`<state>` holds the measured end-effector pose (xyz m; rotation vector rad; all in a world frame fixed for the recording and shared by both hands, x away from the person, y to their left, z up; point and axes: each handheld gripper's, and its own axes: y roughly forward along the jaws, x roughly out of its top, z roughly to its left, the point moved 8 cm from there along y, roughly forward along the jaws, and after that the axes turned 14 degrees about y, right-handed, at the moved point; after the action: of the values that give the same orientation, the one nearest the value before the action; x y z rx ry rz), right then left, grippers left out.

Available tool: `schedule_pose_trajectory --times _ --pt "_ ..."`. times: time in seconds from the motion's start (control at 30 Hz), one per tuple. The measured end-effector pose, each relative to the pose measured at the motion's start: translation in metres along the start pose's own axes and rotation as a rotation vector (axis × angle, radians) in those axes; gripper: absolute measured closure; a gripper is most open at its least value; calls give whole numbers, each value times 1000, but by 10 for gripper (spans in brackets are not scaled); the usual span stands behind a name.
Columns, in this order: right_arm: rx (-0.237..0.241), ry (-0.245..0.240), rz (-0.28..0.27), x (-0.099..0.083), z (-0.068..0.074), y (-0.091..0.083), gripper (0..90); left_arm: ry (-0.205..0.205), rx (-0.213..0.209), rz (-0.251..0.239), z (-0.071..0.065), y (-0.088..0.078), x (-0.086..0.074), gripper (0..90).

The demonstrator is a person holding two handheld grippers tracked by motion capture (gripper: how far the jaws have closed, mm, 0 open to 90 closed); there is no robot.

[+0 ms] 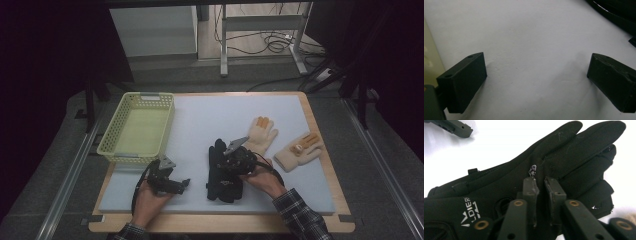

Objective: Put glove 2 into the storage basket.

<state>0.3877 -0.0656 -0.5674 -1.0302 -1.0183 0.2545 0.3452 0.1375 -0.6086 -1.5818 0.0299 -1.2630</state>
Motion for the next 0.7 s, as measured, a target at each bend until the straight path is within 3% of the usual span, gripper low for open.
schedule_pose_trajectory --times 0.1,0.2,0.37,0.43,0.6,0.7 --pt "-20 45 -29 2 4 -5 818 2 0 0 0 0 0 26" --pt "-7 117 -80 7 9 -17 819 0 -1 -1 0 0 0 26" --pt "-61 196 -144 16 12 -35 818 -3 2 -3 0 0 0 26" --pt "-58 232 -166 19 12 -38 817 -4 1 -4 0 0 0 26" --pt "-75 298 -175 15 9 -28 808 -3 1 -3 0 0 0 26" --pt "-118 269 -143 5 4 -16 737 -1 -1 0 0 0 0 26"
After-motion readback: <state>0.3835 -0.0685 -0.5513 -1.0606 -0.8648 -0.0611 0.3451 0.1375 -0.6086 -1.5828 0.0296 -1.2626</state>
